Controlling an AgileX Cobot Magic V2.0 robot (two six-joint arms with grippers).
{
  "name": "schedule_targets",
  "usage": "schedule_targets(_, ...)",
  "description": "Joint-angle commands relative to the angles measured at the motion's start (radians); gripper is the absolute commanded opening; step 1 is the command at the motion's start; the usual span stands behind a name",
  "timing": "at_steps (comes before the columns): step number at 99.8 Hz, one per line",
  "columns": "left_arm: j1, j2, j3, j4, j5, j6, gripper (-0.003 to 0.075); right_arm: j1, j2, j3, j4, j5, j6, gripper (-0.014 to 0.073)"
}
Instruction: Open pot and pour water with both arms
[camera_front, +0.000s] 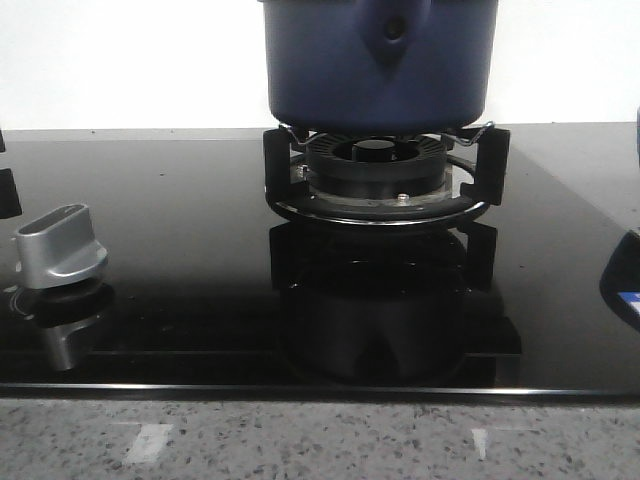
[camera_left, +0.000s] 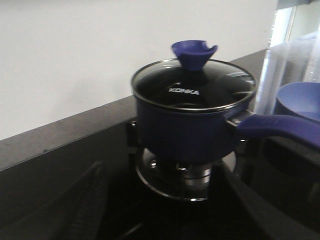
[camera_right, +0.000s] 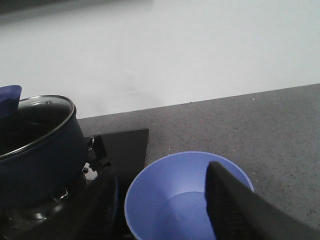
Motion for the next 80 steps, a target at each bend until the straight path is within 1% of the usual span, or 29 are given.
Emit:
schedule_targets(1, -0.059, 0.078, -0.099, -0.007, -0.082, 0.012, 0.0387, -0.004, 0.024, -0.034, -0.002, -0.057, -0.015, 0.0381)
schedule_targets(11, -0.118, 0.168, -0.182, -0.007, -0.078, 0.026, 0.0387, 0.000, 0.024, -0.034, -0.002, -0.059, -0.015, 0.0381)
schedule_targets(20, -0.146, 0.224, -0.256, -0.017, -0.073, 0.026, 0.0387, 0.011, 0.024, -0.034, -0.002, -0.059, -0.015, 0.0381)
schedule_targets(29, -0.149, 0.252, -0.314, -0.043, -0.062, 0.028, 0.0387, 0.021, 0.024, -0.034, -0.002, -0.057, -0.015, 0.0381)
schedule_targets(41, -0.149, 0.259, -0.367, -0.130, -0.058, 0.028, 0.0387, 0.025, 0.024, -0.034, -0.002, -0.052, -0.015, 0.0381)
schedule_targets(52, -0.149, 0.259, -0.410, -0.174, 0.006, 0.038, 0.0387, 0.025, 0.024, -0.034, -0.002, -0.052, -0.015, 0.0381)
schedule_targets(57, -0.149, 0.259, -0.429, -0.191, 0.052, 0.112, 0.0387, 0.025, 0.024, -0.034, -0.002, -0.052, -0.015, 0.0381)
schedule_targets(64, -0.149, 0.259, -0.451, -0.266, 0.153, 0.298, 0.0386, 0.025, 0.024, -0.034, -0.002, -0.052, -0.015, 0.0381)
schedule_targets(69, -0.149, 0.261, -0.454, -0.358, 0.225, 0.498, 0.0386, 0.025, 0.024, -0.034, -0.002, -0.052, -0.015, 0.0381)
schedule_targets(71, -0.146, 0.261, -0.454, -0.386, 0.258, 0.550, 0.0386, 0.025, 0.024, -0.034, -0.002, -0.052, -0.015, 0.0381)
schedule_targets(74, -0.139, 0.261, -0.454, -0.463, 0.302, 0.672, 0.0386, 0.025, 0.024, -0.034, -0.002, -0.052, -0.015, 0.0381)
schedule_targets(76, -0.134, 0.261, -0.454, -0.510, 0.335, 0.734, 0.0386, 0.025, 0.024, -0.034, -0.002, -0.052, -0.015, 0.0381)
schedule_targets(80, -0.116, 0.265, -0.454, -0.592, 0.391, 0.815, 0.0386, 0.025, 0.024, -0.034, -0.002, -0.052, -0.015, 0.0381)
